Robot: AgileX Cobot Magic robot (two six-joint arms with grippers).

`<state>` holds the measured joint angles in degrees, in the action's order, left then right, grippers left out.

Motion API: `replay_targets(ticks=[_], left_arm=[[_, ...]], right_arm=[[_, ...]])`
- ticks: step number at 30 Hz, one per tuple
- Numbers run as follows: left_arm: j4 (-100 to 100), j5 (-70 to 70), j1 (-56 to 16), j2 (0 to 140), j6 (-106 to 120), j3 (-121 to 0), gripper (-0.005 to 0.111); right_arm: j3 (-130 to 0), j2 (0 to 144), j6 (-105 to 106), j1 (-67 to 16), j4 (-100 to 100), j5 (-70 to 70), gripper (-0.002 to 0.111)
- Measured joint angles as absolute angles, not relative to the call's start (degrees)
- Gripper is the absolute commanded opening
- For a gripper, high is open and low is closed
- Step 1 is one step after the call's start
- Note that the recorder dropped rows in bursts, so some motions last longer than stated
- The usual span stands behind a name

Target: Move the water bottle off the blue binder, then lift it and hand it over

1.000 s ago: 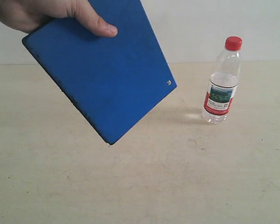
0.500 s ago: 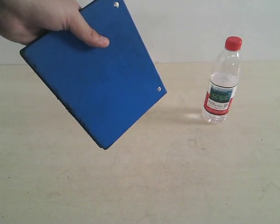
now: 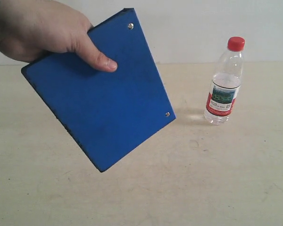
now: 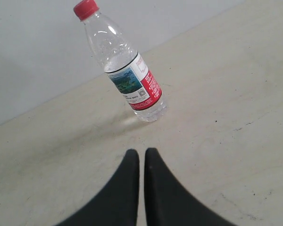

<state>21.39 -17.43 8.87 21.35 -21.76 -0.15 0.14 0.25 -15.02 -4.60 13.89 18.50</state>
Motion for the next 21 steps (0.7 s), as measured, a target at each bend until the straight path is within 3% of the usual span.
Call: replay_targets(ticks=[15, 21], left_arm=[[21.39, -18.30, 8.72, 21.07, -24.03, -0.15, 0.005], [21.39, -5.62, 7.96, 6.24, -25.46, -0.15, 0.005]], right_arm=[[0.14, 0.25, -15.02, -4.60, 13.89, 18.50, 0.000], [0.14, 0.25, -15.02, -4.60, 13.89, 18.50, 0.000]])
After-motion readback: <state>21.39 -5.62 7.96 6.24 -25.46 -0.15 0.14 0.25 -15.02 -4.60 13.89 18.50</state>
